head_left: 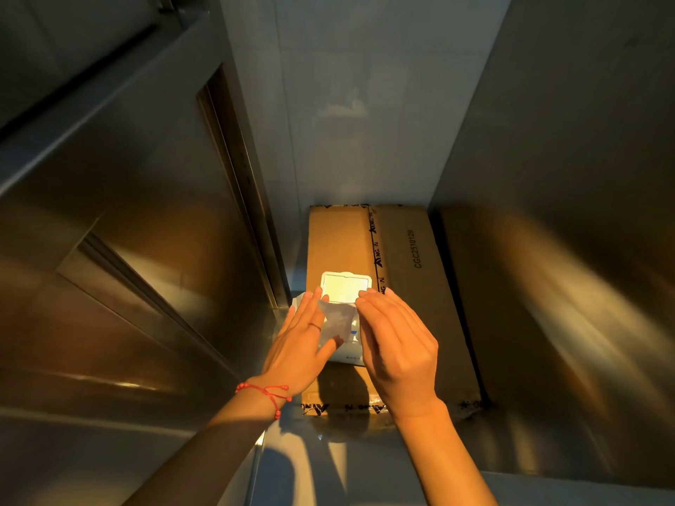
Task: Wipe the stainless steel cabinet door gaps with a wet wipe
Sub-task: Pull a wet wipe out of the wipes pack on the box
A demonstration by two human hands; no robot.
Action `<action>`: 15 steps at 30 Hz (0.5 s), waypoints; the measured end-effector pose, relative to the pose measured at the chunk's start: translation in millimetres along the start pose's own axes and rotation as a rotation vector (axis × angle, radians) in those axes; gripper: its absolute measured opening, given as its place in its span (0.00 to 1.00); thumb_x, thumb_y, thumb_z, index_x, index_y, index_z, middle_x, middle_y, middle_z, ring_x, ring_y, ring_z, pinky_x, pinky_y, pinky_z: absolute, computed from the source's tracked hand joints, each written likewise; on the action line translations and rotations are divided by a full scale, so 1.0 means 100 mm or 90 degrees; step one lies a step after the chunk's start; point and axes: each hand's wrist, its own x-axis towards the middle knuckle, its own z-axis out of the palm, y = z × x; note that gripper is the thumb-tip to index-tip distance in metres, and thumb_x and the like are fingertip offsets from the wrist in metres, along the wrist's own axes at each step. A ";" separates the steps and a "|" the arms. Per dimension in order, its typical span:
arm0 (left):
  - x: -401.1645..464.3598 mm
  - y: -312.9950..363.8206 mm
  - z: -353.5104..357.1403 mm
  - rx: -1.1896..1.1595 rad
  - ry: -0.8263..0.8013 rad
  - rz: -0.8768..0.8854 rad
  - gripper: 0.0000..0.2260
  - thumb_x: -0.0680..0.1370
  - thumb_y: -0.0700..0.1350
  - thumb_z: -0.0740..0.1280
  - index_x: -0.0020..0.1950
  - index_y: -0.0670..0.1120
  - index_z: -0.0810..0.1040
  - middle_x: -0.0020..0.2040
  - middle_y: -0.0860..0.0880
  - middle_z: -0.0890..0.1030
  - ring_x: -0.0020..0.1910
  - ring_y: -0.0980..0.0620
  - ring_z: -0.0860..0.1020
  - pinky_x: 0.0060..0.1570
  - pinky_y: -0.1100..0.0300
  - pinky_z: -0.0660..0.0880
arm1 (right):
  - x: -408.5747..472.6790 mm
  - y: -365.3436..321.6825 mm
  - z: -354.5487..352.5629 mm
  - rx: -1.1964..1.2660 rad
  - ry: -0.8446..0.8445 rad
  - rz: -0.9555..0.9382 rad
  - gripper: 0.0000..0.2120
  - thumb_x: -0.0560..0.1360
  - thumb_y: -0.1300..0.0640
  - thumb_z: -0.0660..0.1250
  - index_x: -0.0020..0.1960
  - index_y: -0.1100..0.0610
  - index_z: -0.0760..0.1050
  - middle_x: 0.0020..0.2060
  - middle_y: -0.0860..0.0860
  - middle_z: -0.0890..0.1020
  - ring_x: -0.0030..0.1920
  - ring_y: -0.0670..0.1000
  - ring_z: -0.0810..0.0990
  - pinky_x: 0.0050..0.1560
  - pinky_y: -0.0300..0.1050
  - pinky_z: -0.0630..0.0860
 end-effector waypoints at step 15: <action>-0.27 0.49 -0.35 -0.057 0.065 0.026 0.31 0.80 0.51 0.59 0.76 0.52 0.43 0.76 0.57 0.41 0.74 0.59 0.38 0.70 0.64 0.36 | 0.26 -0.02 -0.34 -0.024 -0.012 0.025 0.14 0.75 0.56 0.65 0.47 0.67 0.82 0.46 0.60 0.84 0.48 0.56 0.84 0.56 0.52 0.75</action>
